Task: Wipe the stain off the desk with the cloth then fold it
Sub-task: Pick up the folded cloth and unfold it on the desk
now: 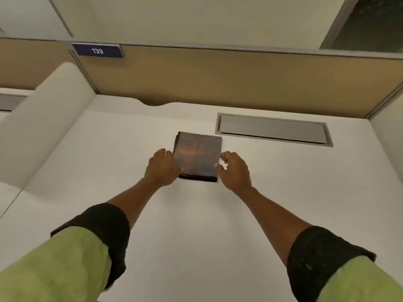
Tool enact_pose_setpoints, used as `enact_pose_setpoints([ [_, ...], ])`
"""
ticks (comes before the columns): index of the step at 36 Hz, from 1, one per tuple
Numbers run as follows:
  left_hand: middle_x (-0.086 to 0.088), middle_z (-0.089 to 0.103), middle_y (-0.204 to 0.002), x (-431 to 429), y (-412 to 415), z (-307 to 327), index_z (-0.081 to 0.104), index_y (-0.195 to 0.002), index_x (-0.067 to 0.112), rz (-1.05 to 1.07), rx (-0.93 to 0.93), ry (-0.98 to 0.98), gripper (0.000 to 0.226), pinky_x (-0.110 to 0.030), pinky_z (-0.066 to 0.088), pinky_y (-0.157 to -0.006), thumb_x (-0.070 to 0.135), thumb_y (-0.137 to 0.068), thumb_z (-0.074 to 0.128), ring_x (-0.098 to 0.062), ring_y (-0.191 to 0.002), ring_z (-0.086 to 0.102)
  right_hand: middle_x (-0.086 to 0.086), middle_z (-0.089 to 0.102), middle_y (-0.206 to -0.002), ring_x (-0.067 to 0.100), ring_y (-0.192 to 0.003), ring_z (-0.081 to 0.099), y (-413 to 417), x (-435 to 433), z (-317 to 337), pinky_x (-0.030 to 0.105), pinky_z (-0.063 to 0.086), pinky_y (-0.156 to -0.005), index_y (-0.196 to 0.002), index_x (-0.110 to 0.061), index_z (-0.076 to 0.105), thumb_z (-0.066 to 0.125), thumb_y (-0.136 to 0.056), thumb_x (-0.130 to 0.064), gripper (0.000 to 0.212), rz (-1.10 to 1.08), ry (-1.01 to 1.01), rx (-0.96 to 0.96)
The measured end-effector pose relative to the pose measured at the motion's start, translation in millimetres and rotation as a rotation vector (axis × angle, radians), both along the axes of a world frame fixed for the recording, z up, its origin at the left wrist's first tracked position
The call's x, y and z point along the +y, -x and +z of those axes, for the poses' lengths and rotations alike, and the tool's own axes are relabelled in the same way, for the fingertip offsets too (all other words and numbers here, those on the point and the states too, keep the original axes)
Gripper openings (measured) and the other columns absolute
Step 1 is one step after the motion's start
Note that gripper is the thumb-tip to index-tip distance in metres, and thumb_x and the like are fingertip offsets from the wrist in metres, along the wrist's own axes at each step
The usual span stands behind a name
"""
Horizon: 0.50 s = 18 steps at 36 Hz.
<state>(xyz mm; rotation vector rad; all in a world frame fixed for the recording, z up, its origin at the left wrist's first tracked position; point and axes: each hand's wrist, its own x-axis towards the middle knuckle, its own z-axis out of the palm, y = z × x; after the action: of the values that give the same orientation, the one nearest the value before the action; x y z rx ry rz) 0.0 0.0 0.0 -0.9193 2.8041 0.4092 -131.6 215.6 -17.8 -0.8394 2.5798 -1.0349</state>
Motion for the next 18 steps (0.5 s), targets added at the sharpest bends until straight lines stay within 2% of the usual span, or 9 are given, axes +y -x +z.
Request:
enact_pose_setpoints([
  [3, -0.019, 0.064, -0.136, -16.7, 12.5, -9.0, 0.061, -0.130, 0.001, 0.058, 0.005, -0.073, 0.050, -0.049, 0.049, -0.106, 0.043, -0.102, 0.069, -0.038, -0.132, 0.054, 0.003, 0.067, -0.120, 0.025, -0.113, 0.065, 6.7, -14.6, -7.0, 0.034, 0.051, -0.089, -0.125, -0.016, 0.064, 0.070, -0.096, -0.029, 0.032, -0.069, -0.029, -0.059],
  [8, -0.016, 0.066, -0.133, -27.8, 36.7, -16.8, 0.060, -0.132, 0.003, 0.190, 0.062, -0.237, 0.046, -0.050, 0.053, -0.104, 0.037, -0.102, 0.069, -0.038, -0.128, 0.058, 0.006, 0.071, -0.126, 0.027, -0.113, 0.068, 17.4, -31.1, -12.6, 0.044, 0.057, -0.097, -0.132, -0.019, 0.062, 0.078, -0.091, -0.036, 0.047, -0.194, -0.094, -0.194],
  [13, -0.015, 0.069, -0.126, -34.6, 58.0, -27.4, 0.061, -0.129, 0.004, 0.298, 0.141, -0.310, 0.037, -0.042, 0.053, -0.091, 0.029, -0.101, 0.066, -0.037, -0.117, 0.066, 0.006, 0.073, -0.123, 0.027, -0.113, 0.068, 28.3, -44.5, -21.3, 0.041, 0.056, -0.098, -0.133, -0.019, 0.060, 0.082, -0.088, -0.037, 0.054, -0.278, -0.084, -0.289],
  [18, -0.016, 0.067, -0.131, -44.3, 71.2, -36.1, 0.060, -0.134, 0.002, 0.437, 0.182, -0.424, 0.044, -0.046, 0.059, -0.098, 0.025, -0.099, 0.074, -0.036, -0.119, 0.066, 0.008, 0.072, -0.123, 0.030, -0.114, 0.068, 33.4, -62.4, -26.0, 0.044, 0.057, -0.100, -0.135, -0.016, 0.057, 0.086, -0.085, -0.031, 0.060, -0.338, -0.051, -0.385],
])
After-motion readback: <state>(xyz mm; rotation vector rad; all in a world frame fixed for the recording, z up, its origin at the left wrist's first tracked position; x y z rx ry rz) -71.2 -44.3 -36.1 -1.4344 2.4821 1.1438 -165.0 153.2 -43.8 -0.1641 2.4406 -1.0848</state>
